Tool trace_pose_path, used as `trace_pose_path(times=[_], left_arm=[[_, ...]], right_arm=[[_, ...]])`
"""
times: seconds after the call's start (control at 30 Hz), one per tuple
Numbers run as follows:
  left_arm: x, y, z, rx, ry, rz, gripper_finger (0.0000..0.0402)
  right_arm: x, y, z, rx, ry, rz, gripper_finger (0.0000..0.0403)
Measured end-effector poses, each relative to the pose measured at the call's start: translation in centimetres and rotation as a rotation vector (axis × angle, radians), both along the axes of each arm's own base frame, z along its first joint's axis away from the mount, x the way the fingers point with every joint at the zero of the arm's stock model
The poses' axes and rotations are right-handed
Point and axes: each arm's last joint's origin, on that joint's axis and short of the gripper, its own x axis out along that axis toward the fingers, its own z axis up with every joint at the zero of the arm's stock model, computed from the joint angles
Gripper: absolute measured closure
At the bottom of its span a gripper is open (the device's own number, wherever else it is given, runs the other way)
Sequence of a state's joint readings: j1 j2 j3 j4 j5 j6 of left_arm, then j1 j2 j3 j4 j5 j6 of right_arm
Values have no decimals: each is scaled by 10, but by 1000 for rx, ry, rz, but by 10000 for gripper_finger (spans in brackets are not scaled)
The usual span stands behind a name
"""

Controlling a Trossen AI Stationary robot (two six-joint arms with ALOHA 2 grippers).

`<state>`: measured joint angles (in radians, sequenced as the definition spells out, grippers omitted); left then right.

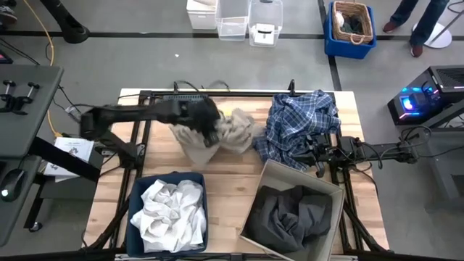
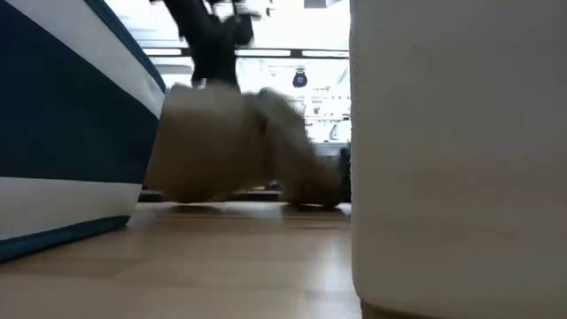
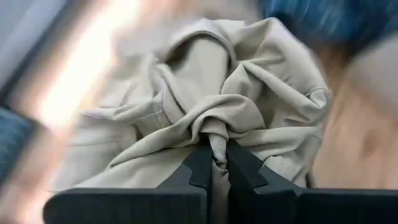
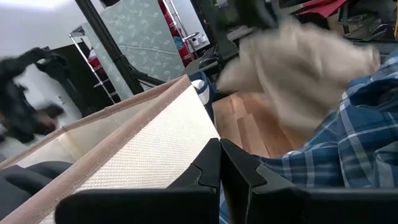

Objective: Sort clothes
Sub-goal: Put the brown shorts into the laundry organizer

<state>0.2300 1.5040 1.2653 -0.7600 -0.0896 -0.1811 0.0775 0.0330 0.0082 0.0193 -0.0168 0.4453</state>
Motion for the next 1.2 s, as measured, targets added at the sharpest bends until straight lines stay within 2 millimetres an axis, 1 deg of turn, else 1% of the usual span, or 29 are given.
trace_pose_path(times=[0.07,0.17,0.2,0.27,0.37,0.47,0.57,0.63,0.7,0.77,0.83,0.93,1.03,1.13,1.2], left_arm=[[-12,-3,39,36,-151,14,391],[-34,-11,104,81,-457,18,391],[-40,-15,123,97,-549,11,391],[-50,-25,152,135,-704,-35,391],[-51,-47,185,187,-894,-146,392],[-45,-69,208,190,-1078,-241,392],[-30,-90,219,143,-1265,-344,392],[-14,-105,219,81,-1380,-439,392],[5,-120,214,-1,-1470,-521,392],[23,-134,205,-81,-1542,-590,392],[42,-144,192,-160,-1580,-635,392],[76,-153,161,-316,-1532,-649,392],[110,-160,119,-409,-1388,-616,392],[134,-163,82,-435,-1270,-575,390],[145,-161,65,-451,-1219,-529,378]], right_arm=[[0,0,0,0,0,0,402],[0,0,0,0,0,-1,402],[0,0,0,0,0,-1,402],[0,0,0,0,0,-1,402],[0,0,0,0,0,-1,402],[0,0,0,0,0,-1,402],[0,0,0,0,0,-2,402],[0,0,0,0,1,-2,402],[0,0,0,0,1,-2,402],[0,0,0,0,0,-2,402],[0,0,0,0,0,-2,402],[0,0,0,0,0,-2,402],[0,0,0,0,0,-2,402],[0,0,0,0,0,-2,402],[0,0,0,0,0,-2,402]])
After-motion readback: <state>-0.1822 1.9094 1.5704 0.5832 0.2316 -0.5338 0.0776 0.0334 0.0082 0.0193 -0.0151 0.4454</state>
